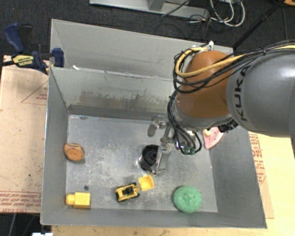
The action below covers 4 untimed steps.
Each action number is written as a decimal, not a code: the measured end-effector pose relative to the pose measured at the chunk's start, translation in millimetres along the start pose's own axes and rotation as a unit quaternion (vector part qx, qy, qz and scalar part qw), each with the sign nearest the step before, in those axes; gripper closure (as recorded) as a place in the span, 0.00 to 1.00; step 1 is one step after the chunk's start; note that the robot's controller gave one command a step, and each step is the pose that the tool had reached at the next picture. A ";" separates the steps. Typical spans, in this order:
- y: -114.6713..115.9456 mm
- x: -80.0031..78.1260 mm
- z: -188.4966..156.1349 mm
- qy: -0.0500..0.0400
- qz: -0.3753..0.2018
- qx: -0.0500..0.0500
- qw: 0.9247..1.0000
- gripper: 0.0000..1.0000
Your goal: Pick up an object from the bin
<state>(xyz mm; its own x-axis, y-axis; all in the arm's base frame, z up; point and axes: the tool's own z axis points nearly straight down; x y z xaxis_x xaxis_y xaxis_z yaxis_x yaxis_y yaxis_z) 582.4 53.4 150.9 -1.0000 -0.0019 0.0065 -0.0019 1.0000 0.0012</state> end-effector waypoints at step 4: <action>-22.3 -31.9 73.0 -0.004 -0.060 -0.001 0.998 1.00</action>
Offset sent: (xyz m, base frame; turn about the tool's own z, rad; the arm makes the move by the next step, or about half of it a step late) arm 0.0289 -0.0202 -0.0631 -0.1353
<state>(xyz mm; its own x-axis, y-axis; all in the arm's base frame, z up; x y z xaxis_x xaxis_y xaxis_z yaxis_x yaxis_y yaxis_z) 613.8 31.3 77.7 -0.9925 -0.1222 -0.0019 -0.1222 0.9925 0.0041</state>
